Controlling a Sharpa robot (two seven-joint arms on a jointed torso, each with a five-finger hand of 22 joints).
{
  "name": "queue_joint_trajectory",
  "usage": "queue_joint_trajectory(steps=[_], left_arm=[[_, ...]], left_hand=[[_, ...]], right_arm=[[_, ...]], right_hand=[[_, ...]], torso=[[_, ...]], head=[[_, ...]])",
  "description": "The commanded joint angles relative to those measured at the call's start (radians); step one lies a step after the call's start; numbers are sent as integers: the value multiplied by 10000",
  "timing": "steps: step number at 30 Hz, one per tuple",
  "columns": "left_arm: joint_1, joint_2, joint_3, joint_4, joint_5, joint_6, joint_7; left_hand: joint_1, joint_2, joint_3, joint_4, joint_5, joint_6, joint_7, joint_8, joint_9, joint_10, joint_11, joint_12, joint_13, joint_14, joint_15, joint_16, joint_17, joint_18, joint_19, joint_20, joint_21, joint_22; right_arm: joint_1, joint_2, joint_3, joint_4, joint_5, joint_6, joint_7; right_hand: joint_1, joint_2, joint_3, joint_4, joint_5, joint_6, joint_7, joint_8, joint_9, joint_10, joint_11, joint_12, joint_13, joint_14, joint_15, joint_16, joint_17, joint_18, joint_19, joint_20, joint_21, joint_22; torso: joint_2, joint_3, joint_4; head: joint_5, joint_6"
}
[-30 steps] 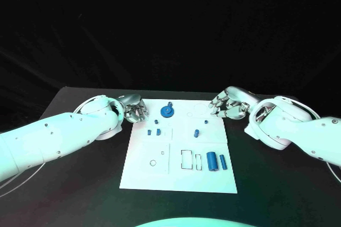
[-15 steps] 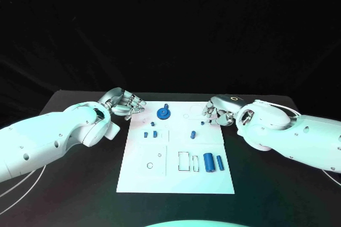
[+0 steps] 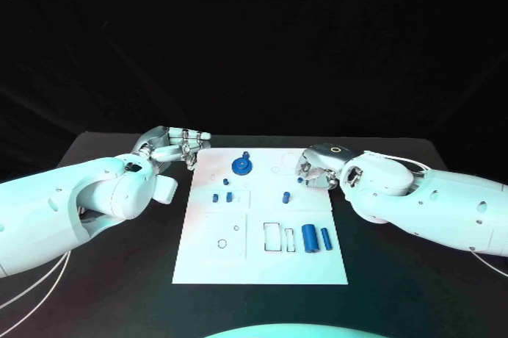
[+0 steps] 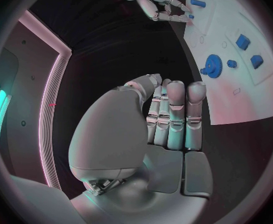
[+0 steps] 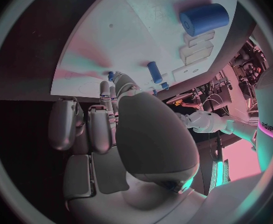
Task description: Assemble the parts on the task board
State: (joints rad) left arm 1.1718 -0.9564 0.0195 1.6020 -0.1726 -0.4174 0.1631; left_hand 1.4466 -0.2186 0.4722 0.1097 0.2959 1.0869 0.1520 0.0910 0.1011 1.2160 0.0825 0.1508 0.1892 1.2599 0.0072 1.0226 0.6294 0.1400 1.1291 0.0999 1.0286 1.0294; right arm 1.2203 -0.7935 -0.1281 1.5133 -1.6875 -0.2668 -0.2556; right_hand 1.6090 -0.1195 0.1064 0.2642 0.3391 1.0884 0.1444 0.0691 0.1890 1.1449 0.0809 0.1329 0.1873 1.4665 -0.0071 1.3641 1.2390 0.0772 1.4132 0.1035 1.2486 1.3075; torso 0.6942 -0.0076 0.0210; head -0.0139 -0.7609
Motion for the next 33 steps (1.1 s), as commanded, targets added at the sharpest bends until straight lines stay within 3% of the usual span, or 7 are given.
queue_joint_trajectory(steps=[1,19,33], left_arm=[[17,-34,8,106,921,-95,557],[28,-98,8,262,1052,-16,485],[35,-114,7,265,1054,40,359]], left_hand=[[-61,78,-69,-5,10,61,34,49,-10,-34,-15,18,12,-57,-15,-61,-13,121,-74,-3,-37,-14],[-31,95,-91,-39,13,66,43,52,-17,-35,-14,42,23,-56,-20,-85,-45,124,-65,-7,-79,-47],[24,121,-106,-92,20,45,69,42,-32,-57,-3,62,33,-50,-18,-106,-76,126,-44,-12,-122,-83]], right_arm=[[-54,84,-4,-96,-398,186,-93],[-230,457,-9,-517,-494,361,-86],[-334,549,-18,-638,-735,533,-238]], right_hand=[[69,-57,195,-20,-89,113,10,5,-15,140,-12,-63,-87,401,54,73,17,-83,75,-10,70,1047],[-8,-142,947,-100,-134,283,-22,0,-43,412,-50,-183,-376,408,26,151,80,-136,187,-34,341,1247],[-78,-125,1675,-414,-342,661,-133,97,22,769,-158,-187,-491,422,-63,219,136,-200,335,-103,673,1464]], torso=[[-4,7,-3],[0,12,-6],[-19,7,-14]], head=[[7,-18],[0,-100],[4,-171]])
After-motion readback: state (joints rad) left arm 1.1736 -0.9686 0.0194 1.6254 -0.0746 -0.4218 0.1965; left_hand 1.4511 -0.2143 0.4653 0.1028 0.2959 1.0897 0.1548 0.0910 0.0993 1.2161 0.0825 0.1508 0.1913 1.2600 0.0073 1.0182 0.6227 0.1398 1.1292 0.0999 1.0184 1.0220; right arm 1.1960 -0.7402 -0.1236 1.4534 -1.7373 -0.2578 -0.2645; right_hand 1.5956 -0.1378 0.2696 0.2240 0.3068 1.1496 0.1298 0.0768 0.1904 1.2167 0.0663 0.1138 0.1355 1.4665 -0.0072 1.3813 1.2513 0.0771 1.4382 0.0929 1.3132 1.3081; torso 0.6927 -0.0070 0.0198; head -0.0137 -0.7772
